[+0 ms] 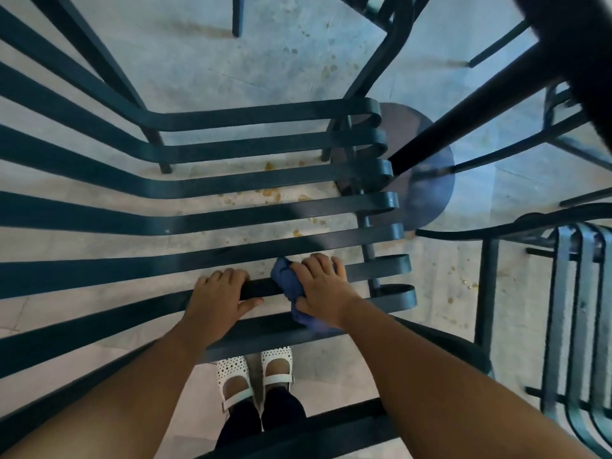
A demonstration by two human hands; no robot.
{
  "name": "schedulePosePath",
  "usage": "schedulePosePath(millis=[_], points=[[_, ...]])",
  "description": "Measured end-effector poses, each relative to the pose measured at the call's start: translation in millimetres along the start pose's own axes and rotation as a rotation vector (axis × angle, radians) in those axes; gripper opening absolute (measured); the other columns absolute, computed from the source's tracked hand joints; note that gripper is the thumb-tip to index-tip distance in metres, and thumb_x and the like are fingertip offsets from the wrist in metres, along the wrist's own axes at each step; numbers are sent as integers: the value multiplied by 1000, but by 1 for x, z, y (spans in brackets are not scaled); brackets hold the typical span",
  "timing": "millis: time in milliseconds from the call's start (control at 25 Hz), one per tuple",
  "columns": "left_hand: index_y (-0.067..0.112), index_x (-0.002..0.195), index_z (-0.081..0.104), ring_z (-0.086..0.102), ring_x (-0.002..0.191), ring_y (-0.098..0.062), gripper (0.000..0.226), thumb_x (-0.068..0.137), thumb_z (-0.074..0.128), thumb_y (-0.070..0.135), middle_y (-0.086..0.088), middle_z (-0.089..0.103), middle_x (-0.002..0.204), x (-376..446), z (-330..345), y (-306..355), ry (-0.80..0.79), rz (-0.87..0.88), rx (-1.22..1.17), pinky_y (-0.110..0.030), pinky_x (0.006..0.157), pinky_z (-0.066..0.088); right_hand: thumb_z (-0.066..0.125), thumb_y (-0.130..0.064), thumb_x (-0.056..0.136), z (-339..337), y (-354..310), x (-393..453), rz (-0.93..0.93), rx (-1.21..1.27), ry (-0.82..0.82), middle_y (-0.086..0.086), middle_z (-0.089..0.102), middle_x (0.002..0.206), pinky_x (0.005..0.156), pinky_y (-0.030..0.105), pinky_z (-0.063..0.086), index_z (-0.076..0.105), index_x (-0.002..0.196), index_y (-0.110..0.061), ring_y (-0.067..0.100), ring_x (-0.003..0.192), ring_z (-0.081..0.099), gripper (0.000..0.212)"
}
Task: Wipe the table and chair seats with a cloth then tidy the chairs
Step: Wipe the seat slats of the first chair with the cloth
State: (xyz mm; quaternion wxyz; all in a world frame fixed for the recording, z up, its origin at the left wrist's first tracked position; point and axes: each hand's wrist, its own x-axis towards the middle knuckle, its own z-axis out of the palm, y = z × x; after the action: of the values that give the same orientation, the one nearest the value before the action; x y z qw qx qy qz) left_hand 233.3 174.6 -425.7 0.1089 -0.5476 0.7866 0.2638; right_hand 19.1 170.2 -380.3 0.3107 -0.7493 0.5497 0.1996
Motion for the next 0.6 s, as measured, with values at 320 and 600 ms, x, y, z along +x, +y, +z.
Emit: schedulePosePath(millis=[320,600], points=[[10,97,61,63,74,-25,44,84,56,52,-6,65,85,22,10,36,82,190,33,-37,67,48,36,-60,92,5,5,-3,-6,-91,36,7,31,143,107,55,16,8,147,-35,33,128,28,67],[20,102,54,60,89,-19,48,87,38,63,1,63,96,24,2,39,6,118,-10,-36,83,42,44,-52,90,-1,51,-27,123,-34,54,6,31,141,113,54,8,18,145,-29,31,132,24,64]])
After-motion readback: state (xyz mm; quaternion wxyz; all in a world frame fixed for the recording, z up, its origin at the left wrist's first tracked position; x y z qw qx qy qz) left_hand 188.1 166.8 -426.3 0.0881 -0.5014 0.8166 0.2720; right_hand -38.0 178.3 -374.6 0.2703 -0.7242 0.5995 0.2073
